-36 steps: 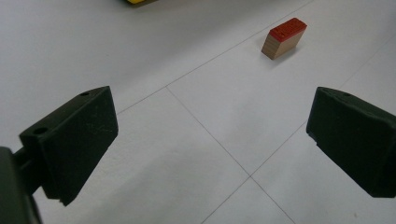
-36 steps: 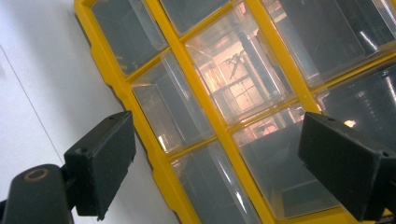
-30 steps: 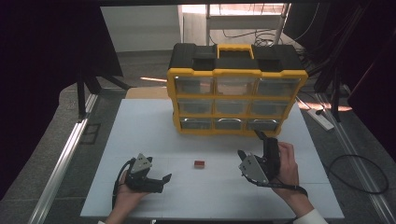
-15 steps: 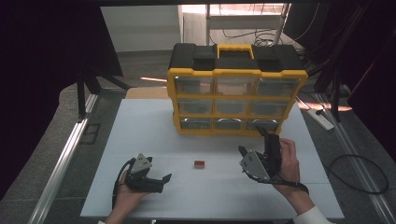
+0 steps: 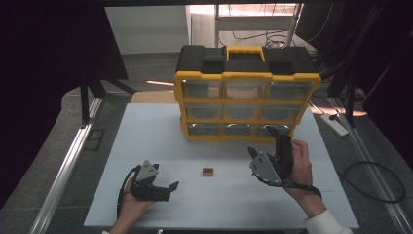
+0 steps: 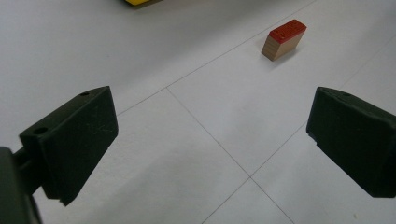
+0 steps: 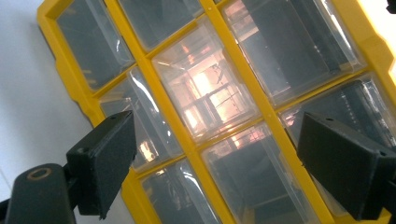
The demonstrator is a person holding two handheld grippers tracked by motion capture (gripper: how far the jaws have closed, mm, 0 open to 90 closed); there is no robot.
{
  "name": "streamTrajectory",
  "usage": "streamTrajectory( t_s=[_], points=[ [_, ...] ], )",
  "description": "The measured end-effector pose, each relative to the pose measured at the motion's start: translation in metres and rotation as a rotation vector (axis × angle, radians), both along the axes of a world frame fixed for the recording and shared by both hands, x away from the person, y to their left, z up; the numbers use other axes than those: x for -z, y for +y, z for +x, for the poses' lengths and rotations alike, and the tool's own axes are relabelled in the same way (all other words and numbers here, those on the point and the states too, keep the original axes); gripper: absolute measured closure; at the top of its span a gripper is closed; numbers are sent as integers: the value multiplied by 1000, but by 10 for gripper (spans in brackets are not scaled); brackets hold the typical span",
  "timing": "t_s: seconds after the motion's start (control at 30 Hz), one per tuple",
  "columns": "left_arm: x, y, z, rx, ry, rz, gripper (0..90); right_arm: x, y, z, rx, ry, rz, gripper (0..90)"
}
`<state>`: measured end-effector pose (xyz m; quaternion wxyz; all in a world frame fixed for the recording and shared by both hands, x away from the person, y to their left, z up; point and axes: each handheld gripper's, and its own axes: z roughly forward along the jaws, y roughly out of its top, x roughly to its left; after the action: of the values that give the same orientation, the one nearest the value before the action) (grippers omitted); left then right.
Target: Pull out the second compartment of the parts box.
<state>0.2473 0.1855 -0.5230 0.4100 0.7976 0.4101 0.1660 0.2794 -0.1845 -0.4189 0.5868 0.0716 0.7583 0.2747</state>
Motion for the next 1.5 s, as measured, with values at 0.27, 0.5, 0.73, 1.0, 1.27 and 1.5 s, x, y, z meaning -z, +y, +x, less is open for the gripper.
streamTrajectory(
  t_s=[0.27,0.5,0.73,1.0,1.27,1.5],
  points=[
    [0,1,0,-1,-1,-3,22,-7,2,7,1,-11,4,126],
    [0,1,0,0,1,-4,21,-15,3,11,1,-23,5,126],
    [0,0,0,1,0,-3,22,-23,3,14,6,-36,5,126],
    [0,1,0,1,0,-1,22,-25,4,18,10,-39,8,127],
    [0,1,0,1,-1,-2,21,-30,5,22,12,-49,1,127],
    [0,1,0,2,-1,-3,22,-35,7,25,11,-61,1,129]
  ],
)
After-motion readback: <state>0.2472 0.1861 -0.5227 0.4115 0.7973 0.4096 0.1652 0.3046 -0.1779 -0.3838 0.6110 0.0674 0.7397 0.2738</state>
